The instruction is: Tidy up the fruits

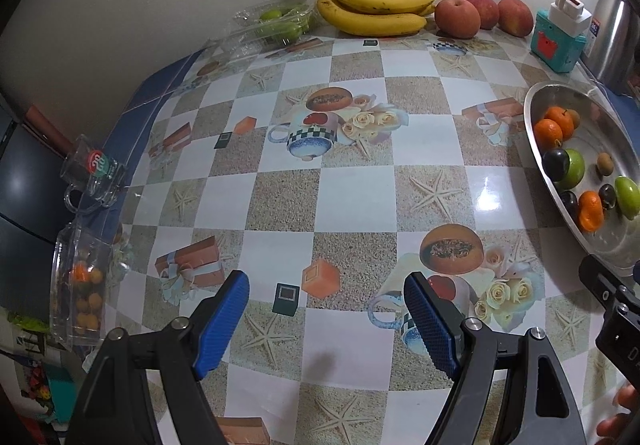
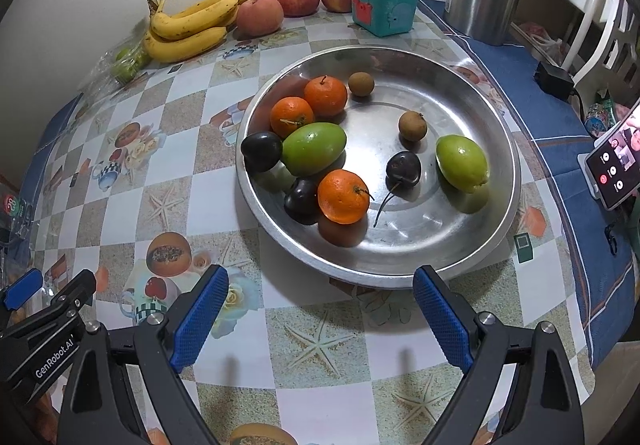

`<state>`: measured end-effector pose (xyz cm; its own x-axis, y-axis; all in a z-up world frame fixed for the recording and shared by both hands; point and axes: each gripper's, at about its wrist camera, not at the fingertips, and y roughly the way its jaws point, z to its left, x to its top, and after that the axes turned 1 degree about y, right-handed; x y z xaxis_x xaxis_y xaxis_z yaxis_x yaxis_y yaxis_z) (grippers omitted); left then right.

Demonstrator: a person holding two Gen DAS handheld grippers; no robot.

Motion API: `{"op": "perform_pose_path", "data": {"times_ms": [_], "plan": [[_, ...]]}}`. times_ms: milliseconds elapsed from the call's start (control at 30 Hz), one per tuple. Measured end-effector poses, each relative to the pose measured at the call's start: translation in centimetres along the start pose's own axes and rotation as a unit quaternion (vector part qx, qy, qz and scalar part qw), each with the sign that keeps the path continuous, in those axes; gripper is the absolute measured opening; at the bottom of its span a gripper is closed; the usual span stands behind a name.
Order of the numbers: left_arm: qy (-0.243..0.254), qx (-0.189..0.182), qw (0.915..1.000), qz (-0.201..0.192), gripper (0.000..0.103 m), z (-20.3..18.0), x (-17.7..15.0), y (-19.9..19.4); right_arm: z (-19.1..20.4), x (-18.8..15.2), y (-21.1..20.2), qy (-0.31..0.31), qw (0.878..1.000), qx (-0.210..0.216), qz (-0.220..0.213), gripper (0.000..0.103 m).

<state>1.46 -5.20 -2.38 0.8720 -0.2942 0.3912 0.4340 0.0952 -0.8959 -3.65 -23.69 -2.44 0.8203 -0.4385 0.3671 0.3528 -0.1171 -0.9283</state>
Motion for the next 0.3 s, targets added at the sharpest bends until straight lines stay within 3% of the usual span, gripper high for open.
{"op": "perform_pose_path", "data": {"times_ms": [300], "plan": [[-0.009, -0.008, 0.9998, -0.017, 0.083, 0.38, 0.02, -0.66, 0.03, 0.05, -0.01, 0.000, 1.000, 0.002, 0.002, 0.094]]}}
